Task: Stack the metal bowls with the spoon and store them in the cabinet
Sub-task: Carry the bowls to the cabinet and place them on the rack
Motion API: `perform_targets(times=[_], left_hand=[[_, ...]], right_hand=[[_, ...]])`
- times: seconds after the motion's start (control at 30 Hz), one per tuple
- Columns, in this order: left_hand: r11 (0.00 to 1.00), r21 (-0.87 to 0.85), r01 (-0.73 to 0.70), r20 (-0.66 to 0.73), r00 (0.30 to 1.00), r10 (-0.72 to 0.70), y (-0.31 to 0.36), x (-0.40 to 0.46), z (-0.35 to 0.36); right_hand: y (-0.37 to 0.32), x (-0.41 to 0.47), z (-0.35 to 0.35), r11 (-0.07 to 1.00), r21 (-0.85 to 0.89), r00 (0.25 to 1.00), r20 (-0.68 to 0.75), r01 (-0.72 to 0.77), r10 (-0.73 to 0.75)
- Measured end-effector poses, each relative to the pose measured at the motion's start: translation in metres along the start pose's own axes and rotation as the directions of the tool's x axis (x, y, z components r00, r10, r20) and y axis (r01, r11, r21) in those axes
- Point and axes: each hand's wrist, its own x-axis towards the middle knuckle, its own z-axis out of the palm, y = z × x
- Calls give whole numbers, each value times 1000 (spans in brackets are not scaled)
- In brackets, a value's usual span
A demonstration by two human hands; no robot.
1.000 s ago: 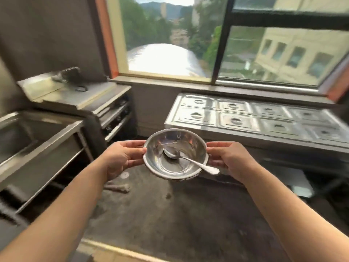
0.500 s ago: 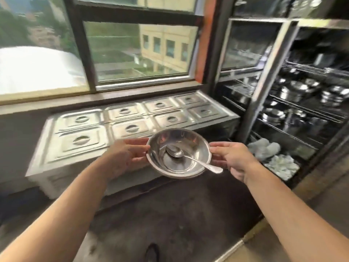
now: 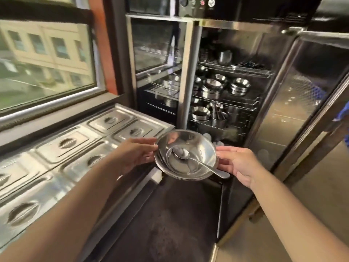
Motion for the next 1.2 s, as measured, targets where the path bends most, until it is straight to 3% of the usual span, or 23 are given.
perform_targets(times=[0.1, 0.33, 0.83, 1.2], left_hand=[[999, 25, 38, 111, 993, -41, 13, 66, 18], [996, 46, 81, 212, 973, -89, 18, 219, 63], [997, 49, 62, 152, 986, -69, 96, 471, 160], [992, 103, 79, 302, 947, -107, 111, 673, 276]], right_hand=[[-7, 37, -18, 999, 33, 995, -98, 11, -8], [-12, 147, -65, 997, 77, 965, -261, 32, -11], [-86, 395, -132, 989, 150, 911, -409, 11, 52], [-121, 540, -220, 999, 45, 755, -655, 17, 17]])
